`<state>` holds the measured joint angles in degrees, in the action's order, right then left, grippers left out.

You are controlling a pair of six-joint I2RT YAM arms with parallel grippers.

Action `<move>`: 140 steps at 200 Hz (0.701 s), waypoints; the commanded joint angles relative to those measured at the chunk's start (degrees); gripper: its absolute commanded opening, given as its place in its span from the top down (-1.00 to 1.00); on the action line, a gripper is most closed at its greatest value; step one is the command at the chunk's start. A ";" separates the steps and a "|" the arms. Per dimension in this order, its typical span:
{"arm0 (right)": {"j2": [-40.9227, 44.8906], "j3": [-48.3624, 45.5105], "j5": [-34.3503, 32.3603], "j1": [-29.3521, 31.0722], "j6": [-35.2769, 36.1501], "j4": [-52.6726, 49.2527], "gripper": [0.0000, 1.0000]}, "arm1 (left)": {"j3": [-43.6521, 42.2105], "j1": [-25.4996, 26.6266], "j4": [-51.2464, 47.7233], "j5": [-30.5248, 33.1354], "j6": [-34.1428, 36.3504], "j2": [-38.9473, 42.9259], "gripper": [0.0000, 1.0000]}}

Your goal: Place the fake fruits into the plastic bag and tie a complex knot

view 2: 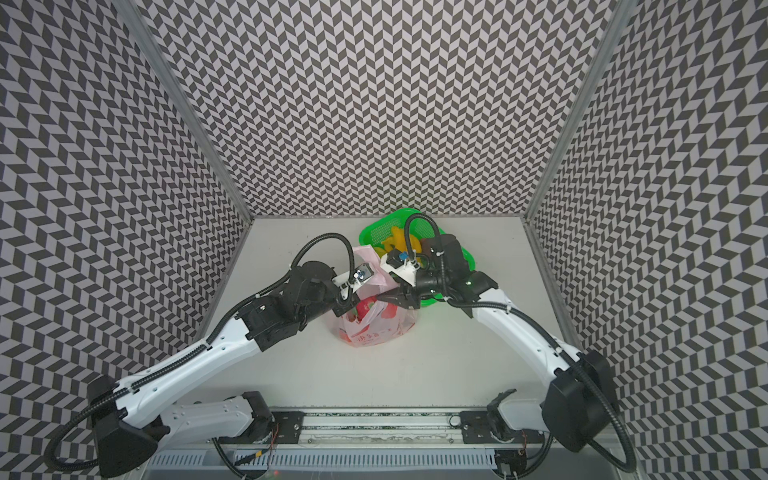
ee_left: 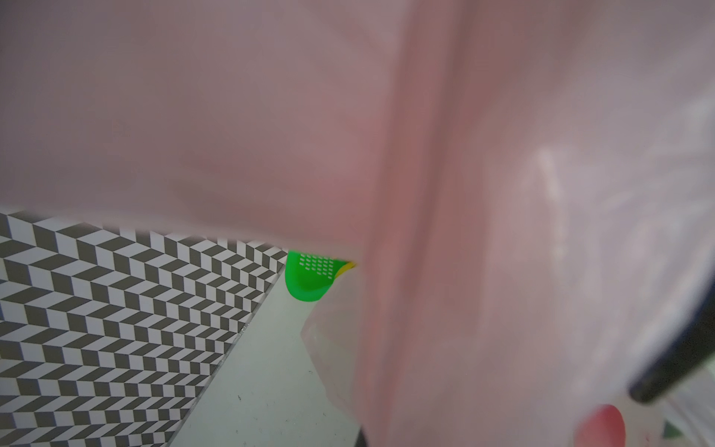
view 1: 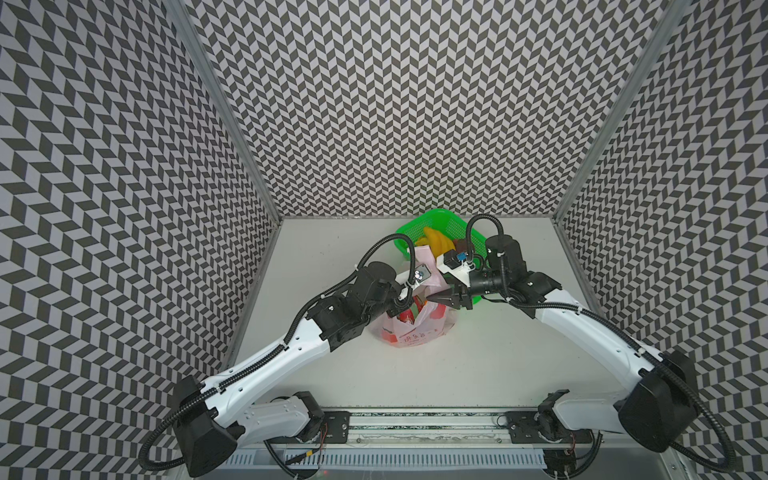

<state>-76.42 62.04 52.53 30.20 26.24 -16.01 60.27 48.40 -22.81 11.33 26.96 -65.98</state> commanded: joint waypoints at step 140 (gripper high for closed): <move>2.10 1.81 3.68 -0.14 -5.65 8.02 -0.15 | 2.97 3.99 2.68 8.26 1.08 -1.17 1.00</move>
<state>-76.05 62.41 55.35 30.20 20.47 -10.59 60.77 51.64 -22.26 17.45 27.42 -66.52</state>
